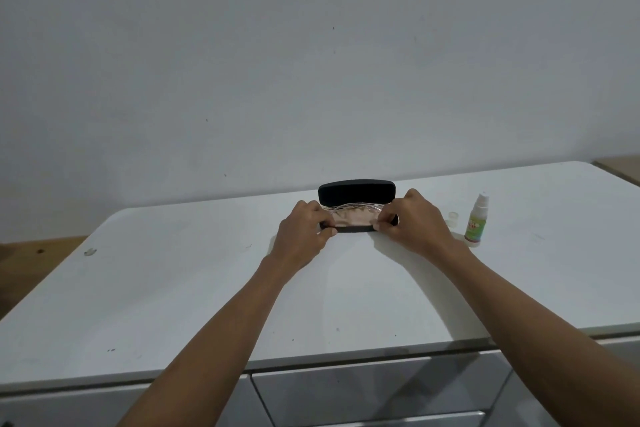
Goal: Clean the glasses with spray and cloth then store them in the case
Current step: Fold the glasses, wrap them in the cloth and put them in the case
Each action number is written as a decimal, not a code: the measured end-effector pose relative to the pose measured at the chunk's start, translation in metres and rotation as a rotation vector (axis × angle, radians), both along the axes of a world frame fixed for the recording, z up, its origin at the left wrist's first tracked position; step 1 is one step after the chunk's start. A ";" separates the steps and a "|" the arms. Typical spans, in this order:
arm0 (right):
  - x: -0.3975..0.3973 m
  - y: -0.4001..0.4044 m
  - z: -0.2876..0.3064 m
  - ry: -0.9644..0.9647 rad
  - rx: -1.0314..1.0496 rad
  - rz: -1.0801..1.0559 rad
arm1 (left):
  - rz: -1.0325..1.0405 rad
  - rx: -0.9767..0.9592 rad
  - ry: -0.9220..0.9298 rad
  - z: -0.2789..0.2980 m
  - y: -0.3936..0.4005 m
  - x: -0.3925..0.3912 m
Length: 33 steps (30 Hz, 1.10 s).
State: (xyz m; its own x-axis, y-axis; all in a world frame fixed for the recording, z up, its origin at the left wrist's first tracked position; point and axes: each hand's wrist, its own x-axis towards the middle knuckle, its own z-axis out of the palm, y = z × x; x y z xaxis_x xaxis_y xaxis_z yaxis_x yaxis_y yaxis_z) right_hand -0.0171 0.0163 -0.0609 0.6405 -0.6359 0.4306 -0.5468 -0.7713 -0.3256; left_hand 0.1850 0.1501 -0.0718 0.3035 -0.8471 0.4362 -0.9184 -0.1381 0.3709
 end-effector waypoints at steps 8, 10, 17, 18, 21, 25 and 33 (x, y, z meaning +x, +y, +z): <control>0.001 0.004 -0.002 0.077 -0.083 -0.125 | 0.077 0.014 -0.006 0.005 0.000 -0.003; 0.003 0.006 0.000 0.113 -0.096 -0.159 | 0.107 0.005 0.028 0.005 0.001 -0.002; 0.004 0.008 0.007 0.172 -0.021 -0.231 | 0.148 -0.033 0.190 0.000 0.005 -0.005; 0.004 0.007 0.007 0.174 -0.003 -0.228 | 0.142 -0.034 0.206 0.001 0.006 -0.003; 0.004 0.004 0.011 0.093 0.056 -0.193 | 0.111 -0.058 0.177 0.004 0.008 0.002; 0.012 0.000 0.021 -0.262 0.179 -0.217 | 0.188 -0.268 0.319 0.009 -0.002 0.006; 0.034 -0.029 0.031 -0.283 0.680 -0.047 | 0.120 0.010 0.814 0.028 -0.044 0.026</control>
State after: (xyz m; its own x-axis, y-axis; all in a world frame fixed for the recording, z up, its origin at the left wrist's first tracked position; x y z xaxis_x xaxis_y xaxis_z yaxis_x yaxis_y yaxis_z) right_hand 0.0164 -0.0129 -0.0302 0.5285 -0.8455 0.0762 -0.3985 -0.3263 -0.8571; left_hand 0.2108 0.1061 -0.0439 0.6103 -0.7915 0.0331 -0.3417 -0.2252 0.9124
